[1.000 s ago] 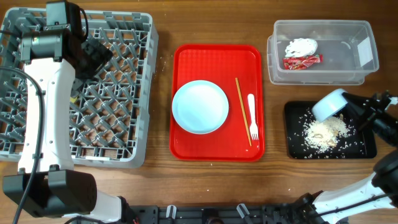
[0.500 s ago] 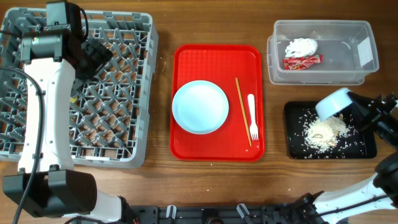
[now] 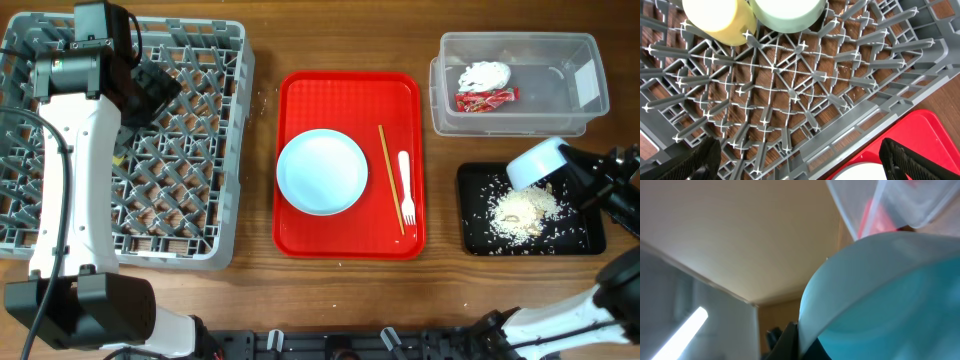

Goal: Sort waste into correct bins and load items into the dishwasher rack
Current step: 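Carry the empty bowl back and set it on the blue plate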

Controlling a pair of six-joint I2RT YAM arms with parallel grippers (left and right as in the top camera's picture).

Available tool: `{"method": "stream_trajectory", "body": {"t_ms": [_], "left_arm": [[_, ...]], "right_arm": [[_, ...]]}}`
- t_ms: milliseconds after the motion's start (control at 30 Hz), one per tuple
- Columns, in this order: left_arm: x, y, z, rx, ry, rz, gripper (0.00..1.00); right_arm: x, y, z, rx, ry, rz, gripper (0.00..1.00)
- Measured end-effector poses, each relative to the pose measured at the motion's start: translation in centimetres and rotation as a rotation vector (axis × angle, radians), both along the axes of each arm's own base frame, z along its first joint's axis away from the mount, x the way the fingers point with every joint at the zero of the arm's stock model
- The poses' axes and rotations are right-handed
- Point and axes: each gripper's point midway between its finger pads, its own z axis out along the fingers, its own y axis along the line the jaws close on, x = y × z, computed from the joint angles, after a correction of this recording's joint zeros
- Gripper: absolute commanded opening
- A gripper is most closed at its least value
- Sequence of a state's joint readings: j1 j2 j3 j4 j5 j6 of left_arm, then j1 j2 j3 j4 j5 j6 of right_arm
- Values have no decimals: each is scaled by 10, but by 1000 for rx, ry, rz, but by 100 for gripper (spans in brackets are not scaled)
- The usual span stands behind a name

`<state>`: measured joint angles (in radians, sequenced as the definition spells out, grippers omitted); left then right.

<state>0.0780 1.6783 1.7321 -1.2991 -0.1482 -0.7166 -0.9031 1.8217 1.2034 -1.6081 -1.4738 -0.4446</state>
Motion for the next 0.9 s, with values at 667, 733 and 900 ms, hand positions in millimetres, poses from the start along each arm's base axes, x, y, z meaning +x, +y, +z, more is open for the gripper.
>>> {"method": "stream_trajectory", "body": {"t_ms": [667, 733, 900], "left_arm": [[0, 0, 0, 0, 0, 0, 100], [0, 0, 0, 0, 0, 0, 100], [0, 0, 0, 0, 0, 0, 100]], "right_arm": [[19, 399, 1, -1198, -101, 596, 5], [17, 413, -38, -1267, -37, 621, 4], [30, 424, -94, -1315, 48, 628, 5]]}}
